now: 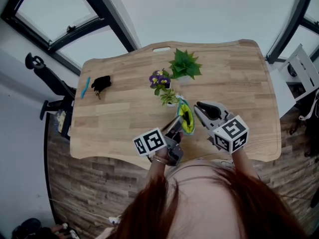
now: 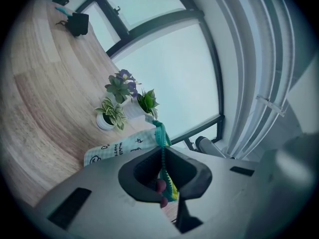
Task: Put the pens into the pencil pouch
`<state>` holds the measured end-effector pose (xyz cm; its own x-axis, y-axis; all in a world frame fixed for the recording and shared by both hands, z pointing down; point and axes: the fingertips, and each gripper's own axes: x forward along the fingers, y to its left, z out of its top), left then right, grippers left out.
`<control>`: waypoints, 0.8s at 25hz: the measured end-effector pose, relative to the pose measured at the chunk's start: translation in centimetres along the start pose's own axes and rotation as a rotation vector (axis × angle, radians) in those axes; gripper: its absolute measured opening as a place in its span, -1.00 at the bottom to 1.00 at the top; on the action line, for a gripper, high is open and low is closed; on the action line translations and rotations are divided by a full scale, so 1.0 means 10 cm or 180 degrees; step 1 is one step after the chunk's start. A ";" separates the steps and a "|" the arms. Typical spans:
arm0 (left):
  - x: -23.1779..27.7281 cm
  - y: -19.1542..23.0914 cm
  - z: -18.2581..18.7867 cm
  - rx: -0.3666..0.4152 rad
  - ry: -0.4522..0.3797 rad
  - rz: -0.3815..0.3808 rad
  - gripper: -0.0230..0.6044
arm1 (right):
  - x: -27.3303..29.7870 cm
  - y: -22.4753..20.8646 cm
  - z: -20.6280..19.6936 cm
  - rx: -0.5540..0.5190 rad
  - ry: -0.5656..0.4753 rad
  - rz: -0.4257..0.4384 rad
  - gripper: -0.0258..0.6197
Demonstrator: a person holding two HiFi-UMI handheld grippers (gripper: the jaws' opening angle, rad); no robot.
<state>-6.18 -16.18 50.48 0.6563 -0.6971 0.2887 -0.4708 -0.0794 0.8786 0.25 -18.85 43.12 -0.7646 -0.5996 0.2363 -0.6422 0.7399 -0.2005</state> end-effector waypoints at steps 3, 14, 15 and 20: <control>-0.02 0.01 0.01 0.0177 0.0011 0.0070 -0.87 | -0.06 -0.04 0.02 -0.0010 -0.0026 -0.0083 -0.80; -0.06 0.01 0.00 0.0984 0.0059 0.0370 -0.86 | -0.25 -0.07 0.02 -0.0050 -0.0057 -0.0305 -0.80; -0.06 0.01 0.00 0.1046 0.0059 0.0392 -0.85 | -0.26 -0.07 0.02 -0.0047 -0.0063 -0.0315 -0.80; -0.11 -0.01 0.00 0.1227 0.0031 0.0476 -0.76 | -0.33 -0.02 0.00 -0.0037 -0.0060 -0.0354 -0.80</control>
<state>-6.83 -15.43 50.08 0.5687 -0.7145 0.4076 -0.7465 -0.2402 0.6206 2.88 -17.03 42.37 -0.6897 -0.6837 0.2386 -0.7225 0.6720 -0.1629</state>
